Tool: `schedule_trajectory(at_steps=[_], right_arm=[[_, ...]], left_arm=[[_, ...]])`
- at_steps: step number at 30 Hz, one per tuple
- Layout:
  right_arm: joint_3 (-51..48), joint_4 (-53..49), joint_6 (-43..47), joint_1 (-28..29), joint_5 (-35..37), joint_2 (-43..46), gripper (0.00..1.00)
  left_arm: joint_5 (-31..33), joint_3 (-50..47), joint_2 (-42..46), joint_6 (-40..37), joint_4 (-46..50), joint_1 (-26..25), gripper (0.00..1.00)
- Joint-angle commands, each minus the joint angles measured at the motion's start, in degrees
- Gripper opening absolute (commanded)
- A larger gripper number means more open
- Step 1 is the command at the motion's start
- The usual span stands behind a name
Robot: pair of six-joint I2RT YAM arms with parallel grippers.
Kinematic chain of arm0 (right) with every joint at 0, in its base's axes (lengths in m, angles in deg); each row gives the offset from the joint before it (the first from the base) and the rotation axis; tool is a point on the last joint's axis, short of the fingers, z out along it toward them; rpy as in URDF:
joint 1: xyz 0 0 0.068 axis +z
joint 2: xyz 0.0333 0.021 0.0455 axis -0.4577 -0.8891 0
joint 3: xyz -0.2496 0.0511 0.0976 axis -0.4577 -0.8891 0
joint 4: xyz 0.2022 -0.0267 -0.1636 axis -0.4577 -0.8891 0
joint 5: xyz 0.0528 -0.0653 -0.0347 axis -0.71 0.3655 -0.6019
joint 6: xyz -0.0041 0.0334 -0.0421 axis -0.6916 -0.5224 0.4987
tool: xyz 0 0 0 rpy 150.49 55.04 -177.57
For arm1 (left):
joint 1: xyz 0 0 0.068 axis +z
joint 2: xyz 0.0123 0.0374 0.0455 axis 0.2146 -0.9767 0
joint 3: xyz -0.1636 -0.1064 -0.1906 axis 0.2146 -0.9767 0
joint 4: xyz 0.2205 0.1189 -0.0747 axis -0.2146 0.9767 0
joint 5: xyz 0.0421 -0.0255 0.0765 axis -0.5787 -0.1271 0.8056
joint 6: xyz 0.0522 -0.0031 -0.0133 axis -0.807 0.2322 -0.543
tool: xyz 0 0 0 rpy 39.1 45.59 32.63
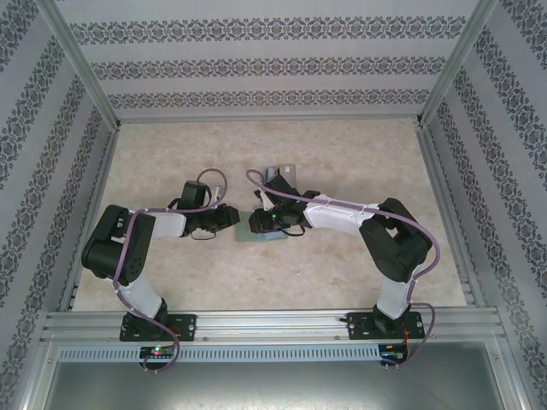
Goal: Put the credit cards into the card holder
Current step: Flip over the card slot in the card holder.
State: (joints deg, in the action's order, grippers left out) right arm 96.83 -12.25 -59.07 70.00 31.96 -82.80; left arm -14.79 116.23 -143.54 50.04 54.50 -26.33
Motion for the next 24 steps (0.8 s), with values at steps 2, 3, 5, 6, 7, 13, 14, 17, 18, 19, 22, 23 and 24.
schedule_trajectory(at_steps=[2,3,5,6,7,13,14,17,18,19,22,23,24], right_arm=[[-3.63,7.40,-3.20,-2.11,-6.08,1.15,0.29],[-3.97,8.96,-3.73,-2.39,-7.48,0.85,0.30],[-5.15,13.26,-5.29,-2.94,-12.09,0.13,0.33],[-5.69,15.08,-6.00,-3.20,-13.52,0.07,0.34],[-6.48,17.17,-7.02,-3.33,-14.73,0.03,0.35],[-8.22,24.35,-10.27,-4.91,-20.17,-1.21,0.38],[-8.45,24.79,-10.60,-5.05,-20.24,-1.32,0.38],[-8.23,24.07,-10.55,-5.33,-19.31,-2.43,0.34],[-8.01,23.39,-10.20,-5.48,-18.85,-2.80,0.32],[-7.99,23.00,-9.82,-5.47,-18.50,-2.98,0.31],[-8.15,20.35,-8.06,-4.78,-14.97,-2.62,0.35],[-7.49,18.25,-6.52,-4.14,-13.35,-2.36,0.42],[-6.62,15.65,-4.73,-3.35,-11.33,-2.06,0.50]], left_arm=[[-0.07,0.54,0.47,-1.62,2.01,-0.83,0.24],[-0.28,0.53,0.46,-1.53,1.89,-0.76,0.24],[-0.18,0.42,0.55,-1.47,1.62,-0.76,0.24],[0.02,0.52,0.51,-1.54,1.73,-0.83,0.24],[0.14,0.67,0.40,-1.63,1.96,-0.77,0.24],[0.41,0.63,0.90,-2.00,2.16,-0.76,0.28],[0.63,0.78,0.84,-2.15,2.58,-0.81,0.29],[-0.01,0.83,0.60,-1.95,2.41,-0.83,0.28],[-0.04,0.81,0.62,-1.94,2.24,-0.78,0.28],[-0.05,0.80,0.72,-1.94,2.18,-0.83,0.28],[-0.47,0.72,1.10,-1.95,1.93,-0.69,0.28],[-0.57,0.69,1.14,-1.85,1.79,-0.66,0.28],[-0.70,0.64,1.25,-1.81,1.75,-0.73,0.28]])
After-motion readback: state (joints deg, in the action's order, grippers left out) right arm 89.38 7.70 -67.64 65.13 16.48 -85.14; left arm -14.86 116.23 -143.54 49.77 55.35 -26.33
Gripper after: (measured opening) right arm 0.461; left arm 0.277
